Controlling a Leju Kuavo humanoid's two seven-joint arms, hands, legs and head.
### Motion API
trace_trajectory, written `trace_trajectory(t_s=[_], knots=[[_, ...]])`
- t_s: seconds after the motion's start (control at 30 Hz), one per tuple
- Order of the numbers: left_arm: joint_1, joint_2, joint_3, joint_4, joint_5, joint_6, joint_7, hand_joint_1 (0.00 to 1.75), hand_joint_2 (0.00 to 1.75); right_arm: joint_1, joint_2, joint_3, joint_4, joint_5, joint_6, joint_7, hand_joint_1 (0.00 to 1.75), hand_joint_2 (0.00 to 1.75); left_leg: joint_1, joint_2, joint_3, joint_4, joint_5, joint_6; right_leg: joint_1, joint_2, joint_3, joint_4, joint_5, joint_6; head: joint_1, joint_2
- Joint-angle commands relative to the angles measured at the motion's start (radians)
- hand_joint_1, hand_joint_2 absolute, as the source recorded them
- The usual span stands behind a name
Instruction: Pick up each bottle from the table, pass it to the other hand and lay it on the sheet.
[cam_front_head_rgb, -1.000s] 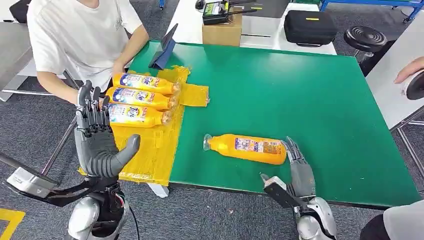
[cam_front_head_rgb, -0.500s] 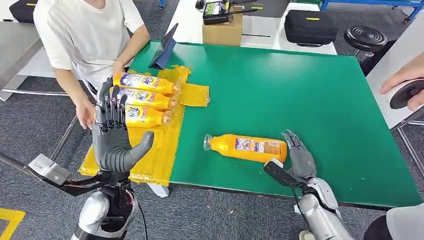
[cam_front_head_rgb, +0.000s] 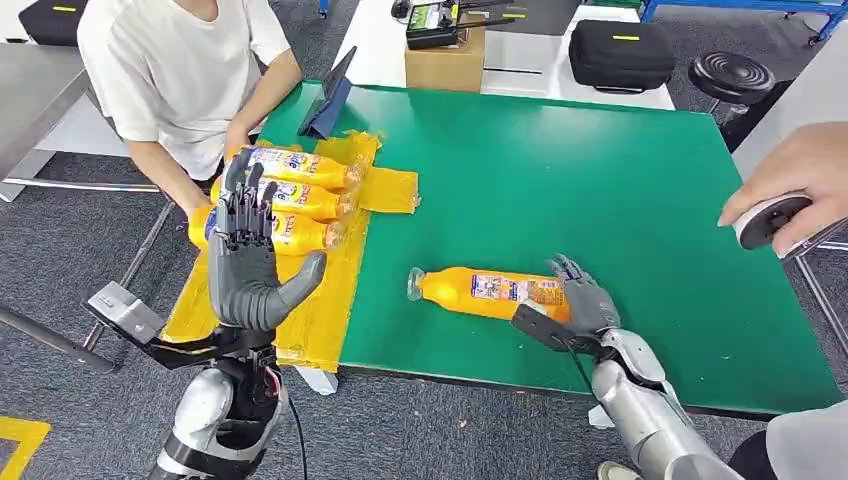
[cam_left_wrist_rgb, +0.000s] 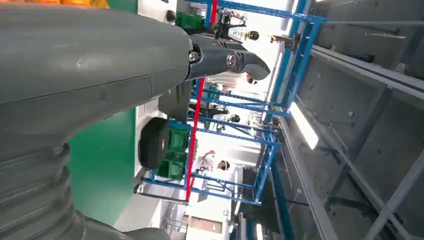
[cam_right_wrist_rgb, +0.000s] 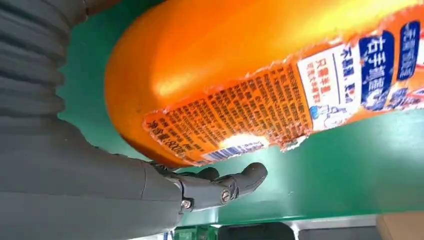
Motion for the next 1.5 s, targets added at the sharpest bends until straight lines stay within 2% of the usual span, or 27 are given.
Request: trace_trajectory(t_s=[0.03, 0.27, 0.67, 1.0, 1.03, 1.07, 1.1, 1.23, 1.5], knots=[[-0.047, 0.01, -0.019, 0.075, 0.005, 0.0, 0.009, 0.0, 1.75, -0.081, 0.016, 0.056, 0.134, 0.007, 0.038, 0.019, 0.0, 1.75, 0.0, 0.001, 0.005, -0.001, -0.002, -0.001, 0.0, 0.0, 0.004, 0.0, -0.002, -0.002, 0.0, 0.0], [-0.077, 0.011, -0.039, 0.102, 0.019, -0.007, 0.023, 0.0, 1.75, -0.143, 0.041, 0.107, 0.197, 0.031, 0.14, 0.041, 0.0, 1.75, 0.0, 0.002, 0.003, 0.0, -0.001, -0.001, 0.001, 0.001, 0.002, 0.0, -0.001, -0.002, 0.0, 0.0], [-0.087, 0.016, -0.049, 0.102, 0.039, -0.018, 0.03, 0.0, 1.75, -0.188, 0.051, 0.179, 0.184, 0.026, 0.164, -0.014, 0.0, 1.75, 0.0, 0.002, 0.004, 0.0, 0.0, -0.001, 0.0, 0.0, 0.003, 0.0, 0.0, -0.001, 0.0, 0.0], [-0.082, 0.018, -0.06, 0.102, 0.045, -0.024, 0.03, 0.0, 1.75, -0.171, 0.045, 0.181, 0.192, -0.009, 0.199, -0.033, 0.0, 1.75, 0.0, 0.002, 0.008, -0.001, -0.002, -0.001, 0.001, 0.0, 0.008, 0.0, -0.002, -0.003, 0.0, 0.0], [-0.08, 0.021, -0.061, 0.101, 0.05, -0.03, 0.03, 0.0, 1.75, -0.172, 0.043, 0.188, 0.195, -0.01, 0.214, -0.033, 0.14, 1.75, 0.0, 0.001, 0.006, 0.0, -0.001, -0.001, 0.0, 0.0, 0.005, 0.0, -0.001, -0.002, 0.0, 0.0], [-0.078, 0.023, -0.062, 0.1, 0.052, -0.034, 0.03, 0.0, 1.75, -0.174, 0.041, 0.194, 0.197, -0.01, 0.223, -0.033, 1.31, 1.75, 0.0, 0.001, 0.006, 0.0, -0.001, -0.001, 0.0, -0.001, 0.006, 0.0, -0.002, -0.002, 0.0, 0.0], [-0.076, 0.024, -0.063, 0.102, 0.054, -0.039, 0.031, 0.0, 1.75, -0.175, 0.038, 0.199, 0.199, -0.021, 0.245, -0.034, 1.66, 1.75, 0.0, 0.001, 0.005, -0.001, -0.001, -0.001, 0.0, 0.0, 0.004, 0.0, -0.001, -0.001, 0.0, 0.0], [-0.076, 0.025, -0.07, 0.113, 0.051, -0.039, 0.033, 0.0, 1.75, -0.168, 0.033, 0.202, 0.204, -0.04, 0.26, -0.016, 1.73, 1.75, 0.0, 0.001, 0.007, -0.001, -0.001, -0.001, 0.001, -0.001, 0.006, 0.0, -0.002, -0.002, 0.0, 0.0], [-0.083, 0.028, -0.073, 0.133, 0.041, -0.032, 0.042, 0.0, 1.75, -0.135, 0.025, 0.183, 0.215, -0.098, 0.274, -0.011, 1.75, 1.75, 0.0, -0.001, 0.007, -0.001, 0.0, -0.001, 0.0, -0.002, 0.007, -0.001, -0.001, -0.001, 0.0, 0.0]])
